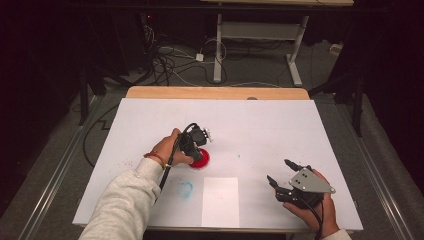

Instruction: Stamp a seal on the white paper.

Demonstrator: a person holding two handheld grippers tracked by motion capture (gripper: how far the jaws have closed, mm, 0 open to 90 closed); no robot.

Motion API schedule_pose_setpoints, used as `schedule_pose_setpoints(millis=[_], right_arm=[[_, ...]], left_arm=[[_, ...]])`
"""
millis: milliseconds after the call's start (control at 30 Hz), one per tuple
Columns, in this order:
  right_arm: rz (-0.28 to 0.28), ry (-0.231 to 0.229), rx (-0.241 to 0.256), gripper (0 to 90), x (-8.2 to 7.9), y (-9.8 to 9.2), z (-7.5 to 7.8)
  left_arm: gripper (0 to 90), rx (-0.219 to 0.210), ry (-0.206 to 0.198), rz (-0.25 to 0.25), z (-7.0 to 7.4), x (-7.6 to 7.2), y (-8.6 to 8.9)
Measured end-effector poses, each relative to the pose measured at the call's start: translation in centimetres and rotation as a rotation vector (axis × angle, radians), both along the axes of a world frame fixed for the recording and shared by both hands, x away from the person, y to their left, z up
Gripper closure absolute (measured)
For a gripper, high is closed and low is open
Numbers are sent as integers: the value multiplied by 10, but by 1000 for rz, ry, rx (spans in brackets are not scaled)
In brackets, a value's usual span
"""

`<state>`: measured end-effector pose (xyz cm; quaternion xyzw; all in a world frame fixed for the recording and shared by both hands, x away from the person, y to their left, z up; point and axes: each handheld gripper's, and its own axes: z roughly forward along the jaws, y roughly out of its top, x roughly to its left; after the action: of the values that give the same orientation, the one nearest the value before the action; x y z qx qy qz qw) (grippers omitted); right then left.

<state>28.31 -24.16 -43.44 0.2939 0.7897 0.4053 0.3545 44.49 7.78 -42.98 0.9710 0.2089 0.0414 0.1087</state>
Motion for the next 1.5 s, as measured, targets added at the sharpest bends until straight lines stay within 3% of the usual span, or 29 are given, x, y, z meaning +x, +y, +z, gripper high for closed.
schedule_pose_setpoints(millis=[167, 267, 400, 533, 900, 1500], right_arm=[[0, -4, 1, 290, 0, 0, 1], [-1, -7, 9, 290, 0, 0, 2], [-3, -5, 10, 290, 3, 1, 2], [-2, -4, 6, 290, 3, 1, 1], [-7, -15, 11, 291, 3, 0, 3], [-10, -12, 9, 294, 4, 0, 2]], left_arm=[[739, 7, -5, -3, 1, 0, -1], [738, -16, -13, 3, 4, -2, 2], [738, -86, -30, 1, 15, -8, 7], [737, -105, -65, 11, 21, -11, 14], [737, -226, -116, 19, 33, -27, 34], [737, -312, -179, -2, 38, -51, 46]])
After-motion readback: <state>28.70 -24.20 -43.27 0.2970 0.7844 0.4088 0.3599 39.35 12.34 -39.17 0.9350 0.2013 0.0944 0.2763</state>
